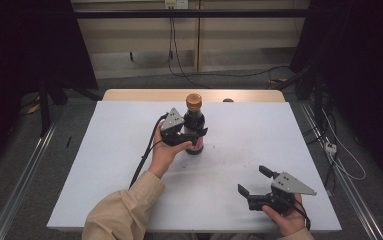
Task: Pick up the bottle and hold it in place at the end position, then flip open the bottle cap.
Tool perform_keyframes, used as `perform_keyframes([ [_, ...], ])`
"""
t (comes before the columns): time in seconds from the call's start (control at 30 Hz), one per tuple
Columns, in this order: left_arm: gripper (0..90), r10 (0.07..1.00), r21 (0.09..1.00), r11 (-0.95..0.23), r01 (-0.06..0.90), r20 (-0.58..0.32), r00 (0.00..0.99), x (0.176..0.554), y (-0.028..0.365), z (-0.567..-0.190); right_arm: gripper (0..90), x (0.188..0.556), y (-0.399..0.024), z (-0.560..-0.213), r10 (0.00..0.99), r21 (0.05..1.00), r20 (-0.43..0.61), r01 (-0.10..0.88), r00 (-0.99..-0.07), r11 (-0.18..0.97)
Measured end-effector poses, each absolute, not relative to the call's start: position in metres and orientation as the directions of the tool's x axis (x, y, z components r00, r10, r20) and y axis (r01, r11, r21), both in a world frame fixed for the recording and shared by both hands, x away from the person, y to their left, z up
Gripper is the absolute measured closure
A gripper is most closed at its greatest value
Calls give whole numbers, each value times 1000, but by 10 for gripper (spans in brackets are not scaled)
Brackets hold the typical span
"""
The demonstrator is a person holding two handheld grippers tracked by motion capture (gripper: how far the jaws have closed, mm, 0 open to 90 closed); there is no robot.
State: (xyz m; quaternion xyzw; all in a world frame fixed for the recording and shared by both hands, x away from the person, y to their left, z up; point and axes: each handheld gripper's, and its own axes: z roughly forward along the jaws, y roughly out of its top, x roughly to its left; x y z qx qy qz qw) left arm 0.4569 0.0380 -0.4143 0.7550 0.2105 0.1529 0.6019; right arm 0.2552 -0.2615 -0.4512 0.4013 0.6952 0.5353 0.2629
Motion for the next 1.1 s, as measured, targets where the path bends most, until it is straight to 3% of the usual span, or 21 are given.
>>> perform_keyframes([
  [1.1,285,521,967,-227,113,23,853,449,43,-421,29,280,-243,-444,806,935,95,330,-584,129],
])
